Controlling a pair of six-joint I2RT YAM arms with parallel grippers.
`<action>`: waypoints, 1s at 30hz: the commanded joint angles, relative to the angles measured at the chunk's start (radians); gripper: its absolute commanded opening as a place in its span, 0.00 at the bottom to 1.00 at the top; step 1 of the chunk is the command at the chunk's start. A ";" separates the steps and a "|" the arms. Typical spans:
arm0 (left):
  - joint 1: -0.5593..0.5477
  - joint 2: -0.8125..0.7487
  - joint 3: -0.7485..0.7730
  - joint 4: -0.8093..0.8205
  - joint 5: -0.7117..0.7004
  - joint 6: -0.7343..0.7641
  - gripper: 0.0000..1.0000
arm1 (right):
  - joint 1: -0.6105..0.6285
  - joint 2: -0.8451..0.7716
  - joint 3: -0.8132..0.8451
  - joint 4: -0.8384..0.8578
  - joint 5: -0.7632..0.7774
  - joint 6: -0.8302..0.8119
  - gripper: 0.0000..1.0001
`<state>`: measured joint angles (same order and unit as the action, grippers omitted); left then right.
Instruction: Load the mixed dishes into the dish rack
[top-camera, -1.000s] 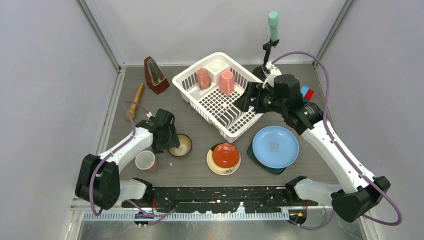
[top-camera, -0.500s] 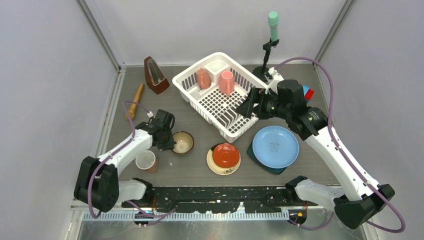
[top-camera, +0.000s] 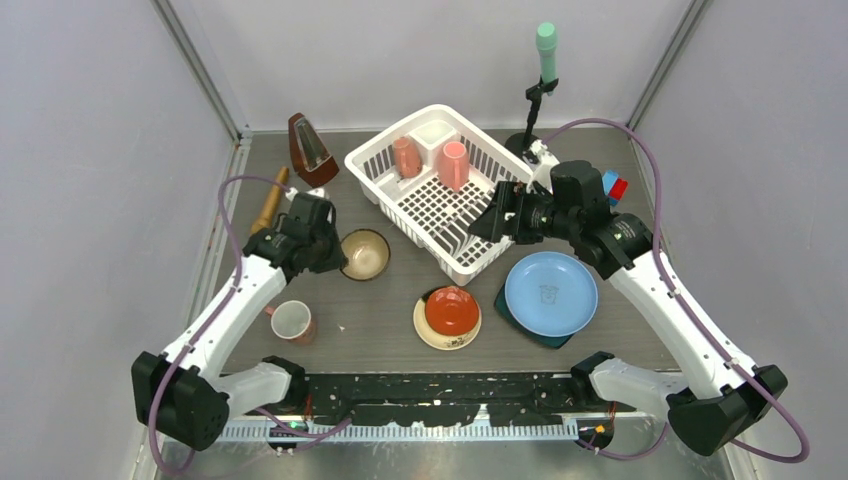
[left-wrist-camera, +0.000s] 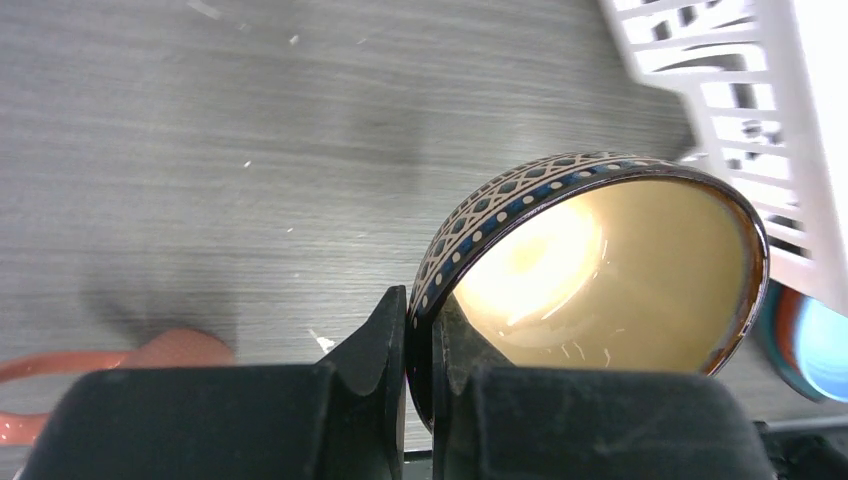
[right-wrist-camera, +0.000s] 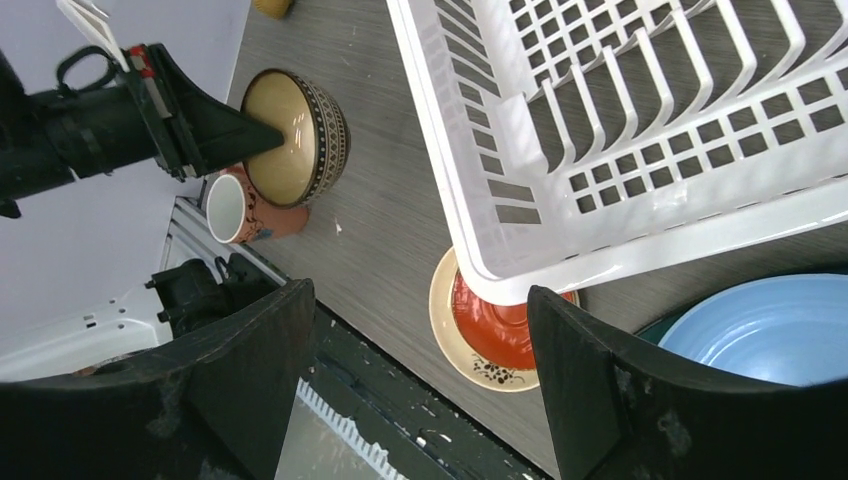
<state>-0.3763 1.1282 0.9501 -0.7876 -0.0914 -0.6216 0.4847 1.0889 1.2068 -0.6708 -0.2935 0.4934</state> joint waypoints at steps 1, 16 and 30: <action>0.004 -0.058 0.132 -0.023 0.117 0.056 0.00 | 0.005 -0.012 0.004 0.044 -0.075 0.007 0.84; 0.004 -0.102 0.228 0.301 0.562 -0.158 0.00 | -0.004 -0.046 -0.040 0.147 -0.006 0.199 0.99; -0.090 0.020 0.227 0.533 0.631 -0.331 0.00 | -0.012 -0.065 -0.155 0.553 -0.419 0.308 1.00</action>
<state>-0.4358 1.1378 1.1221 -0.4145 0.4900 -0.8970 0.4698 1.0130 1.0599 -0.3290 -0.5690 0.7074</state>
